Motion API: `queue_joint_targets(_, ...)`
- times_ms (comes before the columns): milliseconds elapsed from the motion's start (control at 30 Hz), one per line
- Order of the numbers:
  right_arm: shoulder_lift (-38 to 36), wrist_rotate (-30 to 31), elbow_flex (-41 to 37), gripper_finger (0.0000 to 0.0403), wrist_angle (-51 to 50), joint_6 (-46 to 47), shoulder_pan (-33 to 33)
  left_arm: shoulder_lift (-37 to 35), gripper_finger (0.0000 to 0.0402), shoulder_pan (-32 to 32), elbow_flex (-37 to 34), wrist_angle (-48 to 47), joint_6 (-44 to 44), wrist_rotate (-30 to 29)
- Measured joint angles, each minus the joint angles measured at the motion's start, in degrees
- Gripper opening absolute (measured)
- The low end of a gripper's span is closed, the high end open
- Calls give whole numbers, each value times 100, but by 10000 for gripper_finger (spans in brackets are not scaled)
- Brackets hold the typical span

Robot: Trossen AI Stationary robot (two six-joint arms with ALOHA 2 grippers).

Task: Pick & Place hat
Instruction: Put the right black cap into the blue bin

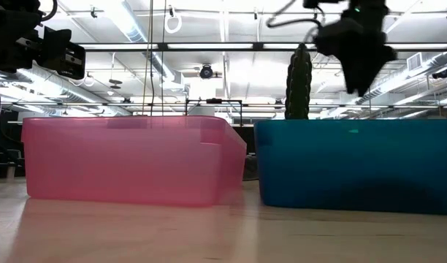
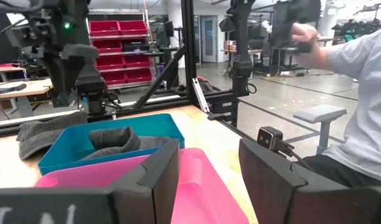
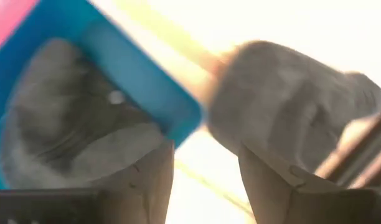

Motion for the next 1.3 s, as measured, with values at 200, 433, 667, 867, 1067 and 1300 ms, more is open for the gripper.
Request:
queue_joint_targets(200,-785,-44,-1179,182,159,194,-608,0,170,-2,0,-2,-2,0)
queue_joint_targets(433,-1084,-56,-2016,182,634,-552,-1074,-1,170,0,0,-2,-2,0)
queue_joint_targets(667,-1087,-36,-2419,182,914,-683,-1423,-2,170,0,-1,-2,0,0)
queue_joint_targets(867,-1087,6,-2759,182,1347,-1118,-1799,0,170,0,-2,-2,0,2)
queue_joint_targets(1067,-1085,-304,-3259,182,2222,-1379,-2142,-2,170,-2,-2,-2,0,0)
queue_joint_targets(1300,-1083,-305,-3451,149,2387,-2000,-2425,-2,170,0,0,-2,0,0)
